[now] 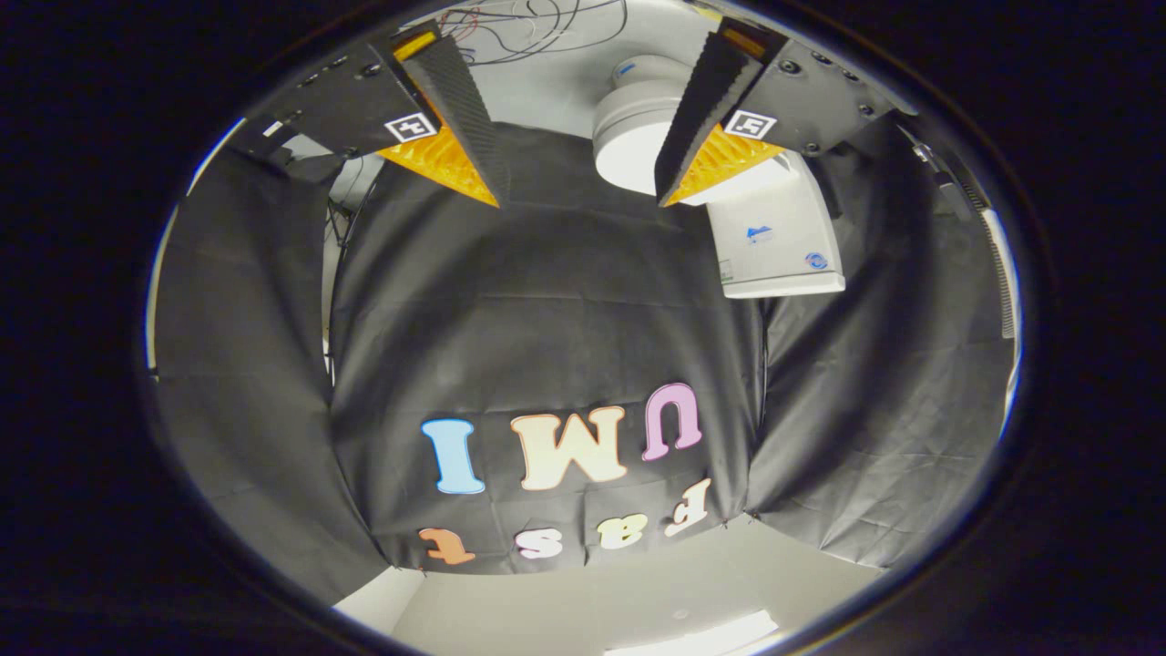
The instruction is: Open the toilet lid.
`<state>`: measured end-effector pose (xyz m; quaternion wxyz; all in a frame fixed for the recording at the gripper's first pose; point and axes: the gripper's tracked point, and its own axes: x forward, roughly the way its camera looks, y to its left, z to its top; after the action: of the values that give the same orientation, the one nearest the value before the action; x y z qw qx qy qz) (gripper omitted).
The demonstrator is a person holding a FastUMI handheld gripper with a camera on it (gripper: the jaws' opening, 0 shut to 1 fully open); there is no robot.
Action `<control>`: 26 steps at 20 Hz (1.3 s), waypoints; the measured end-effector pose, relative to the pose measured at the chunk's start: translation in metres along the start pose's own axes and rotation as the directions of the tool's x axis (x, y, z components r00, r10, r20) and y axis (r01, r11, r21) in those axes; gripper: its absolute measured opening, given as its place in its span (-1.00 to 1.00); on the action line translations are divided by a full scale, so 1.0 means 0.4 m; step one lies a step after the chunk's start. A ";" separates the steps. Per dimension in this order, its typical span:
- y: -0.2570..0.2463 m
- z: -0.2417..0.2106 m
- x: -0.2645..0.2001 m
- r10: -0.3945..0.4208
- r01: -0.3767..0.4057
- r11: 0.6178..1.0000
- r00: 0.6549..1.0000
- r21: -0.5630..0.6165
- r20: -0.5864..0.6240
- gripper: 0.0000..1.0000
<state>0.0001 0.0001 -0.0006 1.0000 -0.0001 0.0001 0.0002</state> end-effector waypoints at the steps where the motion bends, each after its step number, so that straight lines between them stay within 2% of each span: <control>1: -0.001 0.001 0.000 0.000 0.000 1.000 1.000 0.000 0.000 0.97; 9: -0.004 0.001 0.017 -0.003 0.003 1.000 1.000 0.004 0.002 0.91; 12: 0.010 -0.001 0.102 0.007 -0.007 1.000 1.000 -0.010 -0.005 0.88; 15: 0.032 -0.046 0.149 0.023 -0.027 0.998 0.996 -0.049 -0.083 0.85; 18: 0.089 -0.082 0.193 0.084 -0.099 0.990 0.986 -0.101 -0.145 0.63; 22: 0.162 -0.063 0.267 0.130 -0.145 0.979 0.986 -0.145 -0.107 0.61; 26: 0.264 -0.011 0.315 0.156 -0.151 0.978 0.987 -0.142 0.024 0.61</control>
<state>0.1259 0.1056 -0.0052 0.9944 -0.0701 -0.0173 0.0774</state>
